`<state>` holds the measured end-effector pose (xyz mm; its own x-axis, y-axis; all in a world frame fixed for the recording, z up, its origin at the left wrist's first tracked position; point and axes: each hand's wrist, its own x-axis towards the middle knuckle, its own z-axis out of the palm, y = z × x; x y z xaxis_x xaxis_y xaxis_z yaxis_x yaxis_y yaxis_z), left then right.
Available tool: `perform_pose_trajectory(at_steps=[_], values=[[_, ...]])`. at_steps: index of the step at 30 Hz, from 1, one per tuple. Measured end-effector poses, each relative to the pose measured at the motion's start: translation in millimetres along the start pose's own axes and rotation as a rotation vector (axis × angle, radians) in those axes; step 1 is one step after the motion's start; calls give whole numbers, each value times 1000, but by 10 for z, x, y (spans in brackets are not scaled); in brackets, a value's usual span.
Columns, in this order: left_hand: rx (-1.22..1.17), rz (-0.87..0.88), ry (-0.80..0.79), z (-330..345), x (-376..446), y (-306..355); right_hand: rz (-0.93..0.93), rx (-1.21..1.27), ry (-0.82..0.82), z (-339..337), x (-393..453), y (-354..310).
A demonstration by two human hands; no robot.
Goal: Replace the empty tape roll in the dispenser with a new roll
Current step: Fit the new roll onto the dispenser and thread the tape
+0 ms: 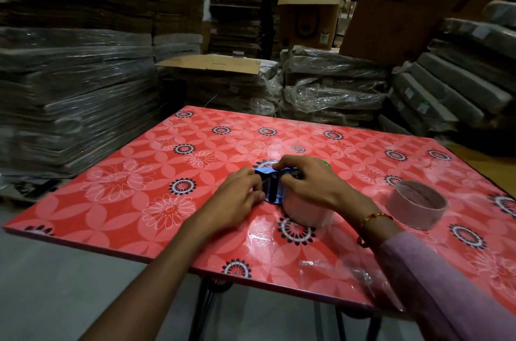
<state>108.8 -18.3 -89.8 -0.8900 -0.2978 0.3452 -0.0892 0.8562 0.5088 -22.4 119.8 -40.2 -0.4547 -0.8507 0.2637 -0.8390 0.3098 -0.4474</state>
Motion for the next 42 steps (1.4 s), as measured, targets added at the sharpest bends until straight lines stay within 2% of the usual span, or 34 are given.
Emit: perform_pose_trajectory(at_steps=[6, 13, 17, 24, 32, 37, 42], values=[[-92, 108, -170, -214, 27, -122, 2, -8, -61, -35, 30, -20], [-79, 63, 12, -28, -108, -182, -23, 17, -13, 9, -17, -10], [-110, -57, -36, 11, -127, -79, -17, 21, -11, 6, -25, -22], [-36, -222, 160, 119, -107, 90, -9, 38, -18, 7, -37, -30], [82, -162, 94, 103, -114, 98, -3, 56, -27, -9, -54, -52], [235, -163, 47, -11, -79, 96, 2, 60, -22, -13, -57, -57], [-27, -187, 57, 35, -122, 46, 4, 37, -15, -7, -56, -45]])
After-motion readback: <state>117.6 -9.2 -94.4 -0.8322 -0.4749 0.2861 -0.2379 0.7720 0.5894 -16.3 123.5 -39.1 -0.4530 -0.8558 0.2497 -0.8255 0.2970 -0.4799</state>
